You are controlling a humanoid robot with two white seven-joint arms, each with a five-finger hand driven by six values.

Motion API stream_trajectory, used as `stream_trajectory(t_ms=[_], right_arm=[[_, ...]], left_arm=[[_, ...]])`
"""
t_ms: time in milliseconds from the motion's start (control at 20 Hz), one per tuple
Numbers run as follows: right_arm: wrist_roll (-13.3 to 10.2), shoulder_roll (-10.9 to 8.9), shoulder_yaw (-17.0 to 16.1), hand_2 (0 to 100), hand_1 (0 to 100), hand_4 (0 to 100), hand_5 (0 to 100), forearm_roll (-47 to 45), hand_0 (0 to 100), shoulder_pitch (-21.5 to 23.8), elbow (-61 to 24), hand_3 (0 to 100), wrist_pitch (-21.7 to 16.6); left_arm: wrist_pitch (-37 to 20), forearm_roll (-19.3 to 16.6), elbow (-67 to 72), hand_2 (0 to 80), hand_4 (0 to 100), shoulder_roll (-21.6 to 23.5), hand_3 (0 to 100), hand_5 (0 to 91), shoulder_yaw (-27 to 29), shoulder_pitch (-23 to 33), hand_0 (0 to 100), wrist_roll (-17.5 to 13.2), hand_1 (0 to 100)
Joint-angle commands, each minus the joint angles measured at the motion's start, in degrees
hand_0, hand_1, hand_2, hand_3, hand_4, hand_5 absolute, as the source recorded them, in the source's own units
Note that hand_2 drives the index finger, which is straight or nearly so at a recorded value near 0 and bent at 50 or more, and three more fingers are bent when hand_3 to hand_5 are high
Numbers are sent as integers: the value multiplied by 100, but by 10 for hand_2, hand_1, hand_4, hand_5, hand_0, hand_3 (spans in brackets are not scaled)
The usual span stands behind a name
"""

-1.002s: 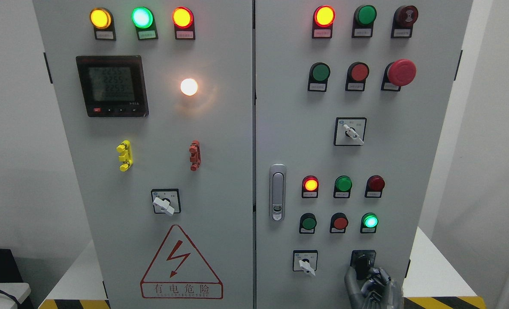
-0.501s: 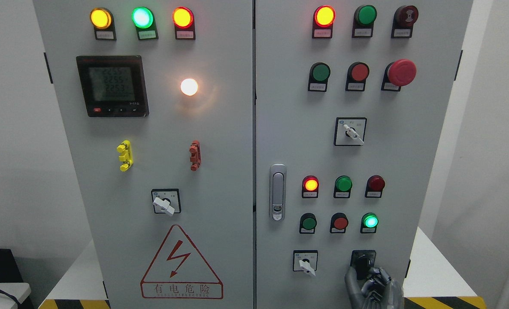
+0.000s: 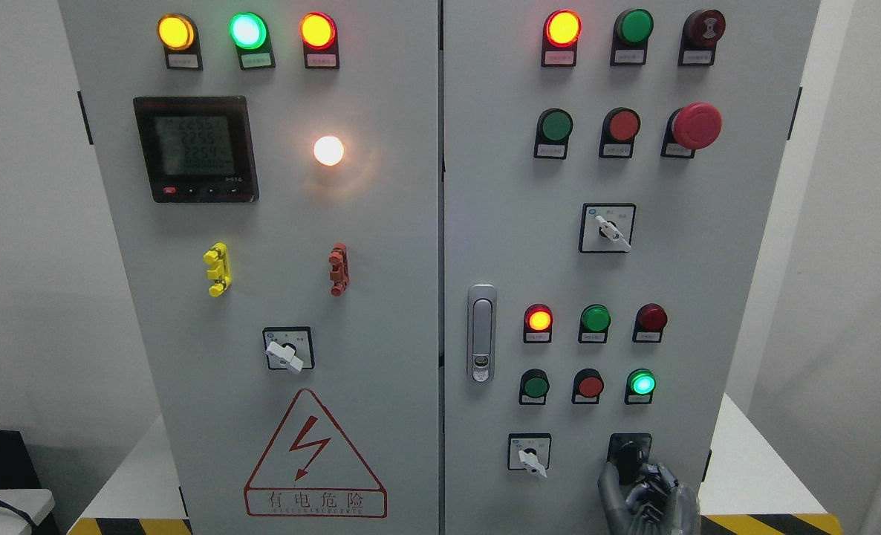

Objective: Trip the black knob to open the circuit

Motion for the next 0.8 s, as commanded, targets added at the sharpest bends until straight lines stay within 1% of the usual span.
stream_trajectory(t_ms=[0, 751], right_arm=[[-1, 0, -21, 565, 741, 924, 964, 0, 411, 4, 24, 917, -38], [-9, -9, -21, 558, 737, 920, 962, 0, 427, 13, 24, 911, -38]], left_arm=[[2, -185, 0, 0, 0, 1, 0, 0, 0, -44, 120, 3, 389], [2, -185, 0, 0, 0, 1, 0, 0, 0, -44, 120, 3, 389]])
